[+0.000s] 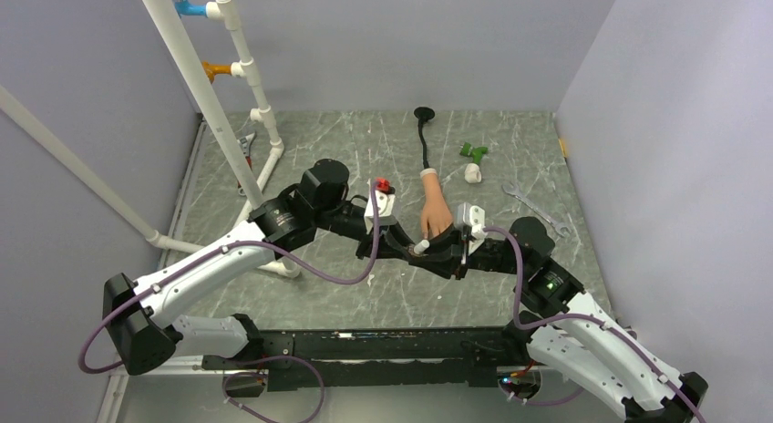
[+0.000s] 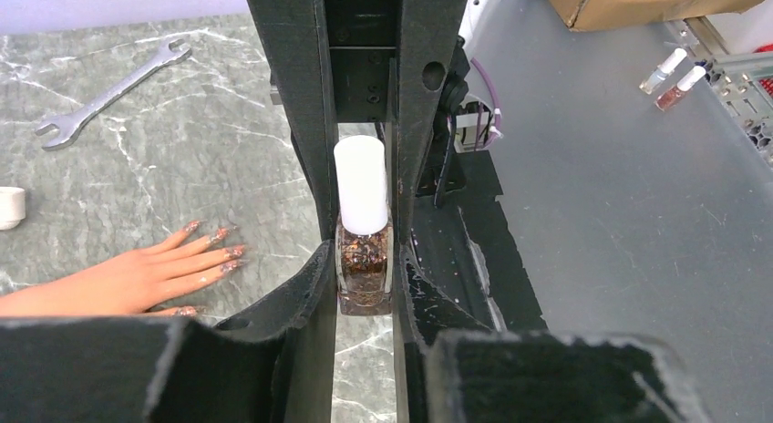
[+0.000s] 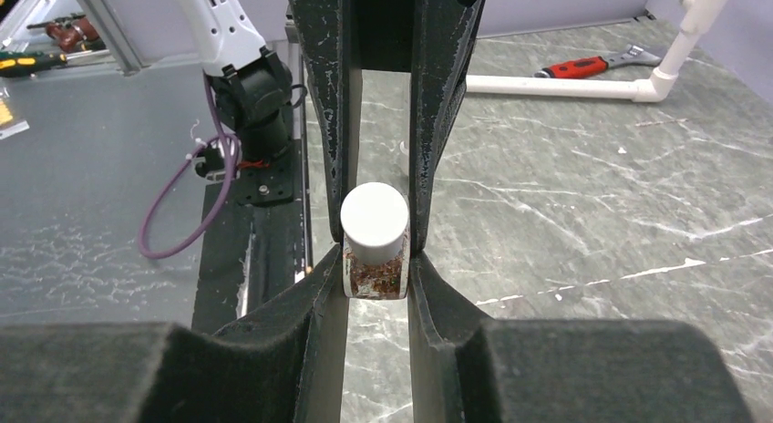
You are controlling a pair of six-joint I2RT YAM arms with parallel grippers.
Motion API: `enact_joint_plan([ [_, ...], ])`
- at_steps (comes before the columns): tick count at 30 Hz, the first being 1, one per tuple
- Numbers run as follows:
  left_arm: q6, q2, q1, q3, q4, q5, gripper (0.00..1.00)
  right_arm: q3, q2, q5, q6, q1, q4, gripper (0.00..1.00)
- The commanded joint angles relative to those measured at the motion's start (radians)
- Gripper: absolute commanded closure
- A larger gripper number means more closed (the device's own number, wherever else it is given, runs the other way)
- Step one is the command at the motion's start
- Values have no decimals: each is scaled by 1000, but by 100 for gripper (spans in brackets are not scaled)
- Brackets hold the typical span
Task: Paint the nails
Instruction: Pick up the nail polish bottle from the center of the board.
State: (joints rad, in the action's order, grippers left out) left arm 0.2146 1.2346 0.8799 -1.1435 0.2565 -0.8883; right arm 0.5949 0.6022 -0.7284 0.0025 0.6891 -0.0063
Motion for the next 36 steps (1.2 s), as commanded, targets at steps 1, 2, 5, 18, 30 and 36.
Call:
enact_joint_plan([
  [1, 9, 5, 7, -18, 10, 7, 100, 8, -21, -20, 59, 9, 207, 100],
  [2, 11, 5, 7, -19, 14, 1, 100, 5, -23, -6, 67, 9, 209, 100],
  [5, 7, 4, 7, -20, 17, 7, 100, 12, -22, 53, 77, 9, 168, 60],
  [18, 16, -82, 7, 46, -47, 147, 100, 3, -51, 236, 136, 9, 37, 0],
  [30, -126, -140, 1, 119, -197, 298, 100, -83, -126, 420, 336, 10, 252, 0],
  [36, -176, -150, -15, 136, -244, 286, 100, -15, -84, 418, 278, 9, 276, 0],
])
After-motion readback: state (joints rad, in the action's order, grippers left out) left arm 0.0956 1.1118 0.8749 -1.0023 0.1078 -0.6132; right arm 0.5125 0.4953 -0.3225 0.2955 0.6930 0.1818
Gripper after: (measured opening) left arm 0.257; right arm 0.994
